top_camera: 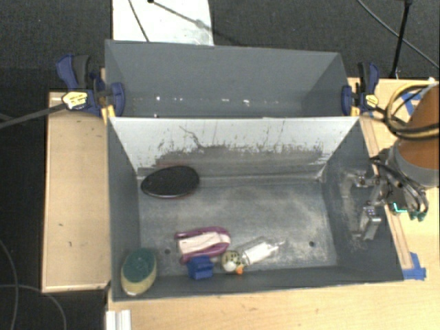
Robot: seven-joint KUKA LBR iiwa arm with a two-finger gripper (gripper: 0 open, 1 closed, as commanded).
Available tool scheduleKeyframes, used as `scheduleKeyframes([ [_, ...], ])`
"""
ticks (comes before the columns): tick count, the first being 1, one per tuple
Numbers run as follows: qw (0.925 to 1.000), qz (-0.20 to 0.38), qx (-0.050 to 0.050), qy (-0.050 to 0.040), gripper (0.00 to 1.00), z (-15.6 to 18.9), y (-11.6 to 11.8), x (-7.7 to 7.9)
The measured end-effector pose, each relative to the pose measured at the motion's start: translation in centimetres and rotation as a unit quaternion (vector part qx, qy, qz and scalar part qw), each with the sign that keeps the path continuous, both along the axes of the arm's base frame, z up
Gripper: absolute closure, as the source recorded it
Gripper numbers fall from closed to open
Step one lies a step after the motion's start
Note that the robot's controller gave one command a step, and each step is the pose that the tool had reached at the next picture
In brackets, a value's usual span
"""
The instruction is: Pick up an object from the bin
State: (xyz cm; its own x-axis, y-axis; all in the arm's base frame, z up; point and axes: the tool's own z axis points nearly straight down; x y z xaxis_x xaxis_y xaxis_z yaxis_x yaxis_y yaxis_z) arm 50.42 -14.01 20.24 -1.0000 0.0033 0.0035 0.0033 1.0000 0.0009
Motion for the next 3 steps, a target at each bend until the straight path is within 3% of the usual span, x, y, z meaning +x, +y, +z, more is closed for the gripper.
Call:
scheduleKeyframes([
  [1,1.0,0.005,0.001,-0.0006,0.0,-3.7,3.8,-1.0],
  [2,0.9974,0.072,-0.002,-0.0061,0.0,1.2,1.2,3.6],
  [3,0.9896,0.144,0.0,-0.0019,0.0,1.0,4.0,-1.9],
])
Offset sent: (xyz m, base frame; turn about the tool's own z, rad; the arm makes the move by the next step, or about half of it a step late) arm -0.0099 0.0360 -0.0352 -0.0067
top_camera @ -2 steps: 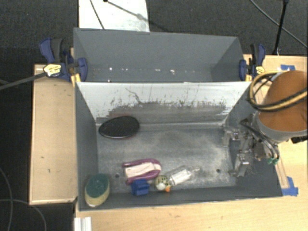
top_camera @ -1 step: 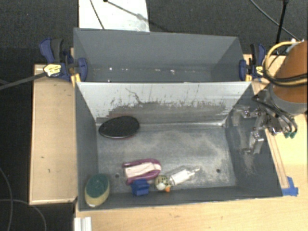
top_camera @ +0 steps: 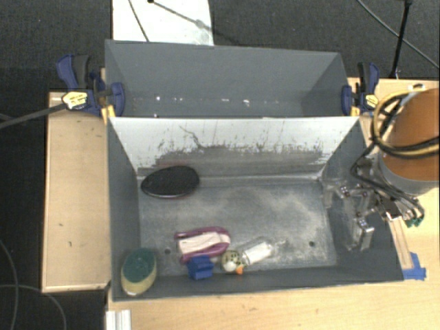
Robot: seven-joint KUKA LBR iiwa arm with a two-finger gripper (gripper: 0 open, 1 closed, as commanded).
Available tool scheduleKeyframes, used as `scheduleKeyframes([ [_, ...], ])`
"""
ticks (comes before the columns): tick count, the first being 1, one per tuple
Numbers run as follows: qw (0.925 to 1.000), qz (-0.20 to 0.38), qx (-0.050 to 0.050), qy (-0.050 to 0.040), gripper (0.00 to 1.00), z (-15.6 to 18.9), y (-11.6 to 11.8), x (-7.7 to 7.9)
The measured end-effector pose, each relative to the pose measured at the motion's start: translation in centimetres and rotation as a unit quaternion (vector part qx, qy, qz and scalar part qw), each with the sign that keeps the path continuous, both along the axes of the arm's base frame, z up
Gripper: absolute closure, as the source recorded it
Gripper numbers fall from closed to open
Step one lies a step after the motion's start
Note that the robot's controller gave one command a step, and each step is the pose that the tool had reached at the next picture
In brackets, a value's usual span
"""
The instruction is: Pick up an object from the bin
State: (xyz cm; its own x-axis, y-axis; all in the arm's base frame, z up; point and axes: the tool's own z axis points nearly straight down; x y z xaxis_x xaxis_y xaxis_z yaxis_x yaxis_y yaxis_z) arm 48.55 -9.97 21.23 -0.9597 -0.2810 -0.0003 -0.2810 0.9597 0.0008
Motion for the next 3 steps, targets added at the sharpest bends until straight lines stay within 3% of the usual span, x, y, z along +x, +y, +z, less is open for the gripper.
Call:
scheduleKeyframes([
  [1,0.9989,-0.046,0.0,0.0012,0.0,-1.1,-1.6,-0.8],
  [2,0.9985,-0.055,0.0,0.0024,0.0,-4.8,-3.0,0.9],
  [3,0.9895,0.145,0.001,0.0015,0.0,-14.2,-1.1,4.0],
])
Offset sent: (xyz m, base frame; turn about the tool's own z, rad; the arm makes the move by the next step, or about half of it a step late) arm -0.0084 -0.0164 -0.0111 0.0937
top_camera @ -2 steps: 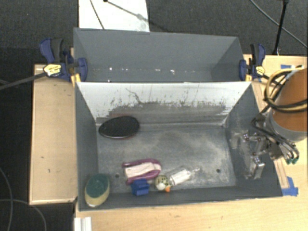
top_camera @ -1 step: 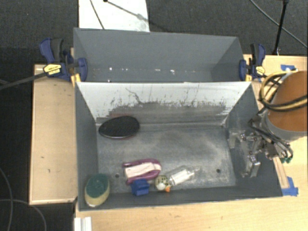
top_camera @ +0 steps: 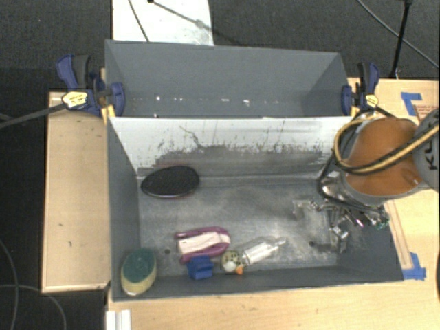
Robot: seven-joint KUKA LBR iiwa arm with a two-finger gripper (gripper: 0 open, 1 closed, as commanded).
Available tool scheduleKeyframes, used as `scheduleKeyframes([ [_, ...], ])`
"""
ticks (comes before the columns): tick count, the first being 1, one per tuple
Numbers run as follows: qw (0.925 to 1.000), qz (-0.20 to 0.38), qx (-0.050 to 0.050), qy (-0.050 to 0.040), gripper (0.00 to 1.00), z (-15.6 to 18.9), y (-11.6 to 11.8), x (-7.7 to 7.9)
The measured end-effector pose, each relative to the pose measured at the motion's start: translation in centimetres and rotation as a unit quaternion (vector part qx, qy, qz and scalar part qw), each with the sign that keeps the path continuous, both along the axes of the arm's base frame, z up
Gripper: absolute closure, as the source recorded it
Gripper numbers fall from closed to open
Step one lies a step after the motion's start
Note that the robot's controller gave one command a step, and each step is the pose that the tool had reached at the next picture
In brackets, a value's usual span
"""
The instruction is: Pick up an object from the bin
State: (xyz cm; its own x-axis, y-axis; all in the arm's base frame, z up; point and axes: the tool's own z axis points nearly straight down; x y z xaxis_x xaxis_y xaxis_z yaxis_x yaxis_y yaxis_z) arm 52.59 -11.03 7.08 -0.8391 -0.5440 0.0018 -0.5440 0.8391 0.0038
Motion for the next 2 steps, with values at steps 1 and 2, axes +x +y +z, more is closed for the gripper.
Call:
scheduleKeyframes([
  [1,1.0,-0.001,0.001,-0.0055,0.0,6.8,9.2,-1.4],
  [2,0.9993,0.036,0.001,-0.0059,0.0,-0.2,14.8,-4.2],
])
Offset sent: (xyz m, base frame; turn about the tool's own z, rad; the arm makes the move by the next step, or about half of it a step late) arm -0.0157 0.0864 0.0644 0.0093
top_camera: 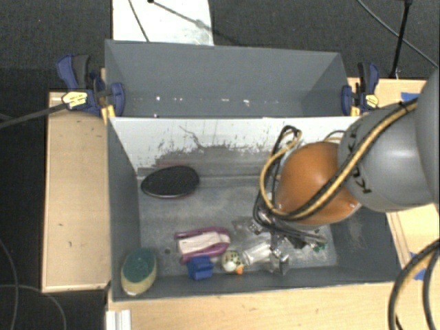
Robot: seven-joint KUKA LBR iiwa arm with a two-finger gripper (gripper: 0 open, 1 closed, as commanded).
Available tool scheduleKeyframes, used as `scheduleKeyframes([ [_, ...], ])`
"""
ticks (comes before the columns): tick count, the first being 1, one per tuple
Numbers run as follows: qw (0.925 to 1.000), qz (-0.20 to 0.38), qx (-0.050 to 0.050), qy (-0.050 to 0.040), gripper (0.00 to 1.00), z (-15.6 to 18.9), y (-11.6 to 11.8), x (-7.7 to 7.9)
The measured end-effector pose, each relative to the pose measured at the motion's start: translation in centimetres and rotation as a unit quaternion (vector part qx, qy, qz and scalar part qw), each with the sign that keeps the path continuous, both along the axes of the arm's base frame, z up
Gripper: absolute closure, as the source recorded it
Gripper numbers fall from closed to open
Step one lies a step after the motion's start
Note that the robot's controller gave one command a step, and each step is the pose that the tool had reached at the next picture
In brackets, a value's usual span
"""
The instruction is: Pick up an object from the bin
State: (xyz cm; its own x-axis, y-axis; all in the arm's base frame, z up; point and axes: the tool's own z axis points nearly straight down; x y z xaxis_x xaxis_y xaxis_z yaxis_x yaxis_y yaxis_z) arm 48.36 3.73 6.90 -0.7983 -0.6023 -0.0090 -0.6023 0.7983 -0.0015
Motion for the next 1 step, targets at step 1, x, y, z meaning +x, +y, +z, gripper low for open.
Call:
scheduleKeyframes([
  [1,0.9989,-0.046,-0.001,0.0003,0.0,0.17,-0.8,0.44],
])
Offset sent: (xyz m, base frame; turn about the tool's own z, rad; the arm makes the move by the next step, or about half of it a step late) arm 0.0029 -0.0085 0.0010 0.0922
